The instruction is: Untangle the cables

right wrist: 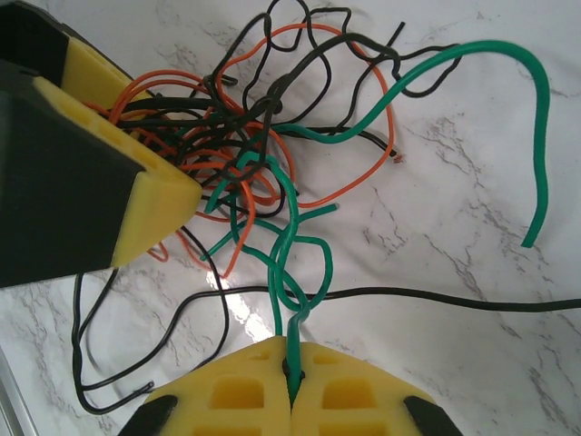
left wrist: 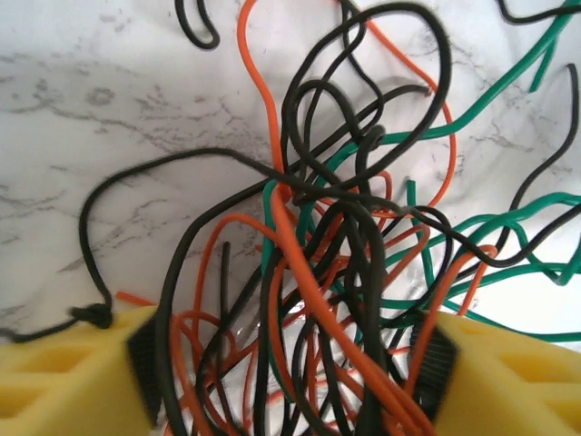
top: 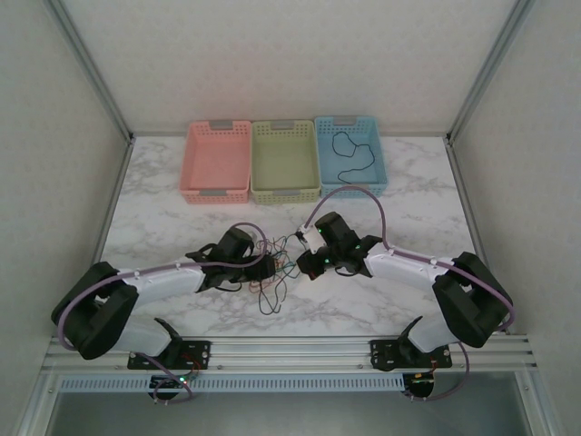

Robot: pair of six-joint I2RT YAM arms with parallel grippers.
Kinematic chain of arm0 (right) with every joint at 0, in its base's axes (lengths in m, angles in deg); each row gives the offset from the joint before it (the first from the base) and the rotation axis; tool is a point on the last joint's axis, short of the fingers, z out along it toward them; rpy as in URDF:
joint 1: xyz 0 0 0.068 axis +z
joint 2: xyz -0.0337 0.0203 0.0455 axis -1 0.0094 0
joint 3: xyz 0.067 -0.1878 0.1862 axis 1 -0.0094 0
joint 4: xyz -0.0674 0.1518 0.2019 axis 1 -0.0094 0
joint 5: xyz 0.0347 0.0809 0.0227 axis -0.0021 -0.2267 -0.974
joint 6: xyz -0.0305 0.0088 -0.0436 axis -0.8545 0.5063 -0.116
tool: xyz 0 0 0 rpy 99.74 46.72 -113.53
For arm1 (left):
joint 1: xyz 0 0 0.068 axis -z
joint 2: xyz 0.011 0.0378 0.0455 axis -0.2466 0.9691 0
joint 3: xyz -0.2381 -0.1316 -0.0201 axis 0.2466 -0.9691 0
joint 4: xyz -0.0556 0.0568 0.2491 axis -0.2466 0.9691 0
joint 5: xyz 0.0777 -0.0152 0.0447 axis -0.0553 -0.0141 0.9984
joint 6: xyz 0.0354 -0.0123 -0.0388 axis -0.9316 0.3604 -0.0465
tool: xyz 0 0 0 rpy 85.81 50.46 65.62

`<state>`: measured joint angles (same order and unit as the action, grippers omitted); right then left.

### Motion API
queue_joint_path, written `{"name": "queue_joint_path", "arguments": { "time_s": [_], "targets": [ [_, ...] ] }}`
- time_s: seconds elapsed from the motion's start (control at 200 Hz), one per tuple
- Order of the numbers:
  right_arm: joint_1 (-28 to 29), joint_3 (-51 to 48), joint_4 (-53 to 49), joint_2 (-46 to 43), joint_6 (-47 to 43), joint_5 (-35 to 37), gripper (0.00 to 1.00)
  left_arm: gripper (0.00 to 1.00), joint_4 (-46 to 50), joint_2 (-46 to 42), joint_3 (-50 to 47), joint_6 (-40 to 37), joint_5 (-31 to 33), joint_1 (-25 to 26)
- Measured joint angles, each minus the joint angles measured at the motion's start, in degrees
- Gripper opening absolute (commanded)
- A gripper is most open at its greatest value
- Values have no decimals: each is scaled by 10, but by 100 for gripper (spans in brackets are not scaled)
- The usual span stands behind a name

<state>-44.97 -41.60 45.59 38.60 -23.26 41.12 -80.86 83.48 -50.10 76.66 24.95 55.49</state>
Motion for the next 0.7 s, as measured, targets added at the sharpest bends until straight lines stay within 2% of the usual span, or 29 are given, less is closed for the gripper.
{"name": "queue_joint_path", "arguments": {
  "time_s": [0.115, 0.315, 0.496, 0.701],
  "targets": [
    [0, -5, -2, -3, 0, 1, 0, 23, -8, 4, 1, -1, -3, 2],
    [0, -17, -20, -34, 0, 12, 0, 1, -12, -2, 1, -2, 1, 3],
    [-10, -18, -49, -75, 0, 36, 0, 0, 12, -45, 1, -3, 21, 3],
    [-35, -18, -83, -110, 9, 97, 0, 0, 60, -115, 1, -5, 52, 2]
  ]
}}
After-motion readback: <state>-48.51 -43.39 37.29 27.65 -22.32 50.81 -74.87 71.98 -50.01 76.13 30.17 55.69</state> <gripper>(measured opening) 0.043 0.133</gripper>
